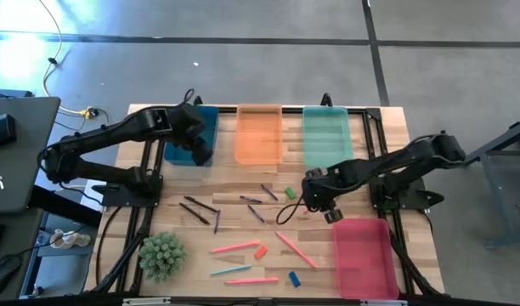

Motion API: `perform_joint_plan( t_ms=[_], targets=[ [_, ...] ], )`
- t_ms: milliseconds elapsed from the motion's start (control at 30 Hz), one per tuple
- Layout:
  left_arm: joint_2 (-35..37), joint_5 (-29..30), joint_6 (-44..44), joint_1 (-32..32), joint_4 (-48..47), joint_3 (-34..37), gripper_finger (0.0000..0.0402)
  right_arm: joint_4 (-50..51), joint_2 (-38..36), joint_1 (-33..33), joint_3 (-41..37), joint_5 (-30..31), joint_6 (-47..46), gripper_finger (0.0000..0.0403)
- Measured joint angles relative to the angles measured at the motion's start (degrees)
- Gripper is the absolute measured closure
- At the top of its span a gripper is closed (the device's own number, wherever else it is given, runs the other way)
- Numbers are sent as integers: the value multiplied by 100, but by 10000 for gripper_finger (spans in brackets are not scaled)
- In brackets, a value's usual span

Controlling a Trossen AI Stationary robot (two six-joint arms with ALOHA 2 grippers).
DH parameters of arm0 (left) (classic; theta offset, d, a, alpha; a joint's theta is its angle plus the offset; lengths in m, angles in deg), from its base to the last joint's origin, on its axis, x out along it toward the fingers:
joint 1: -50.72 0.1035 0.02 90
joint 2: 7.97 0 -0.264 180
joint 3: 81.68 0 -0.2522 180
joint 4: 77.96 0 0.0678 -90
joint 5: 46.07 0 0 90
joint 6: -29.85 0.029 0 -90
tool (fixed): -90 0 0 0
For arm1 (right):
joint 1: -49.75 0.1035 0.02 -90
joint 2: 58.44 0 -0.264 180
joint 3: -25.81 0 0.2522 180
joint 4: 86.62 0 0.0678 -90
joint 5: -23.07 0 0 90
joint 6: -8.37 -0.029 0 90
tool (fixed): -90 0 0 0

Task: Sort crayons/erasers/pens/pencils in bins
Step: Put the top pink pencil into the blue bin

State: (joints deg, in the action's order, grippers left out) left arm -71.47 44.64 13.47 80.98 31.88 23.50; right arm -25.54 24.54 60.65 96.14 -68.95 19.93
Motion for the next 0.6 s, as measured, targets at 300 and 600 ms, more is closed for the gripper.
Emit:
perform_joint_plan(
  t_ms=[300,600],
  targets=[
    [370,-2,1,0,-36,0,220,-562,697,0,-6,-72,54,284],
    [384,-2,45,0,-37,0,220,-710,1214,2,-13,-257,81,284]
  ],
)
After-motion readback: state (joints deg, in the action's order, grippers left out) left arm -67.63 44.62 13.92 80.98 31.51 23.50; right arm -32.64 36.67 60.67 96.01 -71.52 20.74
